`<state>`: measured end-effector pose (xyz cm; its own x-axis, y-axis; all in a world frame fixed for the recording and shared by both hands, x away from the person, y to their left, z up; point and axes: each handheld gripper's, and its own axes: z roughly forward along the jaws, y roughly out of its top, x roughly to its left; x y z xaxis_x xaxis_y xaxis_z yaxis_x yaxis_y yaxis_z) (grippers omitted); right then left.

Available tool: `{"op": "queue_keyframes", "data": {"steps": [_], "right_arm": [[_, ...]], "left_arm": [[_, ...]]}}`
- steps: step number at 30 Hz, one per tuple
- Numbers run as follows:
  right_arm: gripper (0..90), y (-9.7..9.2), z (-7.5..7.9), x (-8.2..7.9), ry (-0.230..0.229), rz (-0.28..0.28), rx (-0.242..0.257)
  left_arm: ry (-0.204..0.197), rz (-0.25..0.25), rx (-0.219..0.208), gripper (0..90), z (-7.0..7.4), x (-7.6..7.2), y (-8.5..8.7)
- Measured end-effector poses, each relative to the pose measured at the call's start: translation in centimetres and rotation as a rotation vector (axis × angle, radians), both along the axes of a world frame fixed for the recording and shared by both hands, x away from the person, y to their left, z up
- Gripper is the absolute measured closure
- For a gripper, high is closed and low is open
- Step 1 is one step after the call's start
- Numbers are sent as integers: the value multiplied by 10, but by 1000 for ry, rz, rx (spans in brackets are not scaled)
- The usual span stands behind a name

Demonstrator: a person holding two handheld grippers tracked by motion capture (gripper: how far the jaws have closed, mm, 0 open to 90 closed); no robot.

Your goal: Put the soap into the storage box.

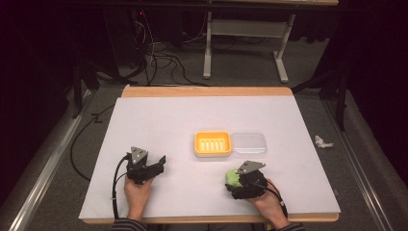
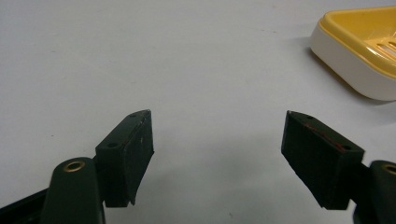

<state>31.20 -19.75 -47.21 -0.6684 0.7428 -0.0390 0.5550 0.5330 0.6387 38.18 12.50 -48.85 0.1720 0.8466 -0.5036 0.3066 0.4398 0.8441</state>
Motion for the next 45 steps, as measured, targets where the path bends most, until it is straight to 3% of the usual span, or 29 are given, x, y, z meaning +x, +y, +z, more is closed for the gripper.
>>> {"op": "queue_keyframes", "data": {"steps": [6,16,25,41,45], "right_arm": [[274,-1,2,-4,-52,4,0],[276,-3,5,-5,-64,22,-6],[276,-7,13,-7,-105,17,3],[276,-19,36,1,-122,-15,46],[276,-19,42,5,-121,-8,38]], "left_arm": [[5,-1,2,258,0,0,0],[7,-2,9,259,-1,1,-1],[10,-1,10,259,-1,1,-1],[3,-8,17,257,-1,0,-2],[3,-10,16,257,-1,0,-2]]}}
